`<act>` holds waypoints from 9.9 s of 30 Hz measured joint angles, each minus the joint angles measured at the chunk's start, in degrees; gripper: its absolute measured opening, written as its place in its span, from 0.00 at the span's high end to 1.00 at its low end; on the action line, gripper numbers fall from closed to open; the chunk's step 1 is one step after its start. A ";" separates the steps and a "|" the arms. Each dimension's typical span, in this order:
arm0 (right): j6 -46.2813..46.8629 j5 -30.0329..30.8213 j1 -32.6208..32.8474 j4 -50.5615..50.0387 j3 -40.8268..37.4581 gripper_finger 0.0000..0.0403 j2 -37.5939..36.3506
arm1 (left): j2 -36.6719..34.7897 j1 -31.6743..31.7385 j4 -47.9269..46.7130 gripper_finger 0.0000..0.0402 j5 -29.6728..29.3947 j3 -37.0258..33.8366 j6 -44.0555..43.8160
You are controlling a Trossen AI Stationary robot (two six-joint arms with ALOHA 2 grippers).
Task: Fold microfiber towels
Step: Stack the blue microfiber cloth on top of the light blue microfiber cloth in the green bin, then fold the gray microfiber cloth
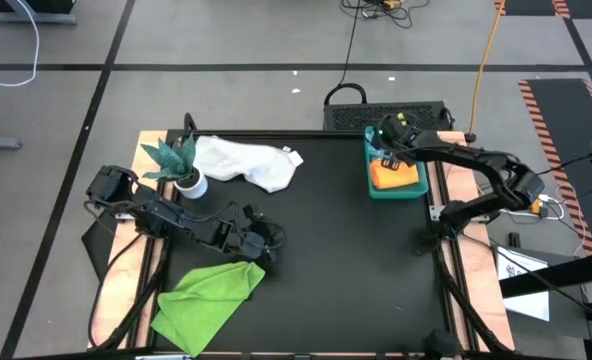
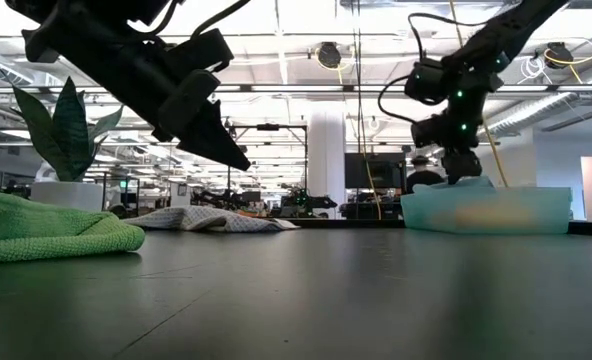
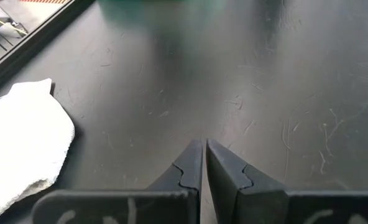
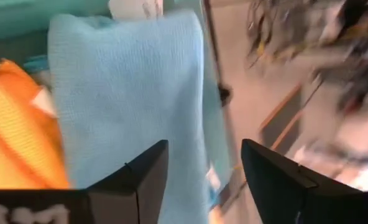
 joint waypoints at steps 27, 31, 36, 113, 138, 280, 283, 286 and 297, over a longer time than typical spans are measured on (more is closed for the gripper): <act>26.82 -4.06 -5.04 8.79 0.94 1.00 9.55 | 0.00 -2.19 0.02 0.94 3.04 0.00 -2.00; 28.15 4.84 -2.31 7.01 0.94 1.00 5.56 | 0.00 -3.19 0.07 0.94 3.03 0.00 -2.12; 35.93 -7.96 -1.70 8.23 0.96 1.00 1.07 | 0.00 -3.61 0.72 0.94 3.02 0.00 -2.16; 55.91 -15.27 -4.21 45.31 -25.20 1.00 -4.17 | 0.00 -7.19 5.22 0.94 2.91 0.00 -1.37; 56.10 -19.46 -6.47 32.32 -17.22 1.00 -6.54 | -0.02 -7.67 7.33 0.94 3.00 0.00 0.40; 46.50 -5.79 79.19 36.06 1.89 0.64 26.82 | 5.52 -9.46 13.82 0.56 22.14 4.10 28.98; 44.84 -6.07 76.73 34.30 1.90 0.66 26.84 | 7.14 -10.43 16.34 0.56 20.85 4.11 30.35; 43.54 -8.22 74.59 33.82 1.84 0.73 26.82 | 8.26 -11.03 18.46 0.56 20.20 4.13 31.17; 43.34 -5.64 72.40 36.73 1.84 0.97 26.20 | 9.66 -12.07 20.82 0.56 13.89 4.17 31.76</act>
